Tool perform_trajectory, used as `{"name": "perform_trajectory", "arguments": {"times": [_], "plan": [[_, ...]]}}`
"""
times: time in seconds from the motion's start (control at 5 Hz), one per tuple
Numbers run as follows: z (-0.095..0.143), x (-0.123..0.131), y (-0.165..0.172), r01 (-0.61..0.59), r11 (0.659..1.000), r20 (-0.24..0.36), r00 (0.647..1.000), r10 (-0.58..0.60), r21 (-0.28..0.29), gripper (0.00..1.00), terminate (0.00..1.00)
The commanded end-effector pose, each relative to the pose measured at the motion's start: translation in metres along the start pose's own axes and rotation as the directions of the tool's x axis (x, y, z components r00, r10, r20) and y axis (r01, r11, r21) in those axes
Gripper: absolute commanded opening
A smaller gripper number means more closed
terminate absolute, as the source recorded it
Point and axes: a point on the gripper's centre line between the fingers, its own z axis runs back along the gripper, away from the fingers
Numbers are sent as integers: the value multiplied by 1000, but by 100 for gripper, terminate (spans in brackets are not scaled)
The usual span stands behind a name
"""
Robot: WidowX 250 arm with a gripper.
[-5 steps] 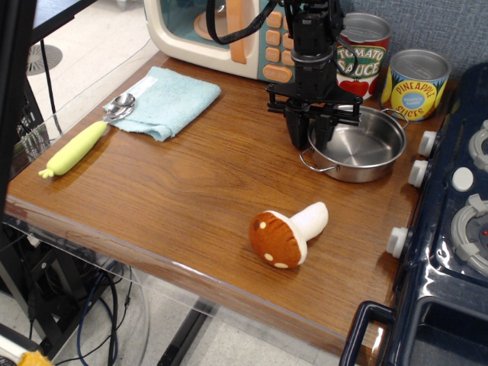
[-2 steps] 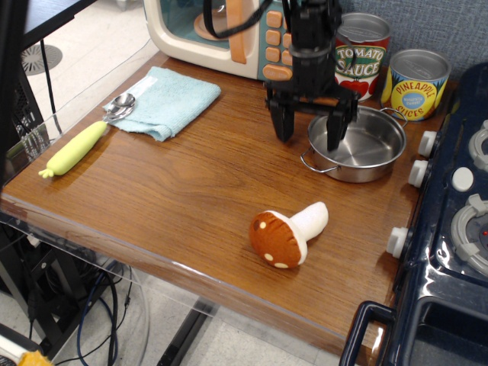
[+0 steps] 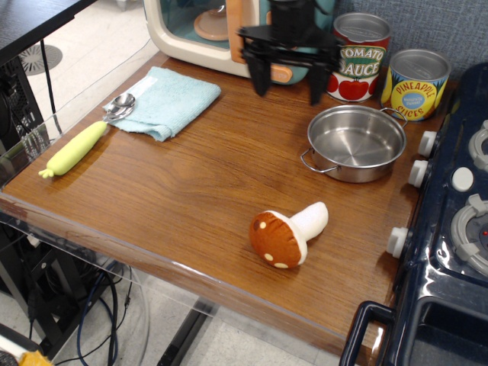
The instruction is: Move the silver pot next to the cans.
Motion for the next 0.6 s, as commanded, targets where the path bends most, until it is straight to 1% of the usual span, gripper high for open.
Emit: {"name": "perform_trajectory", "arguments": {"times": [0.0,0.2,0.4], "plan": [[26,5,1,5,1000,74,997,-4,-5,100,0],[26,5,1,5,1000,74,997,-4,-5,100,0],[26,5,1,5,1000,74,997,-4,-5,100,100]]}}
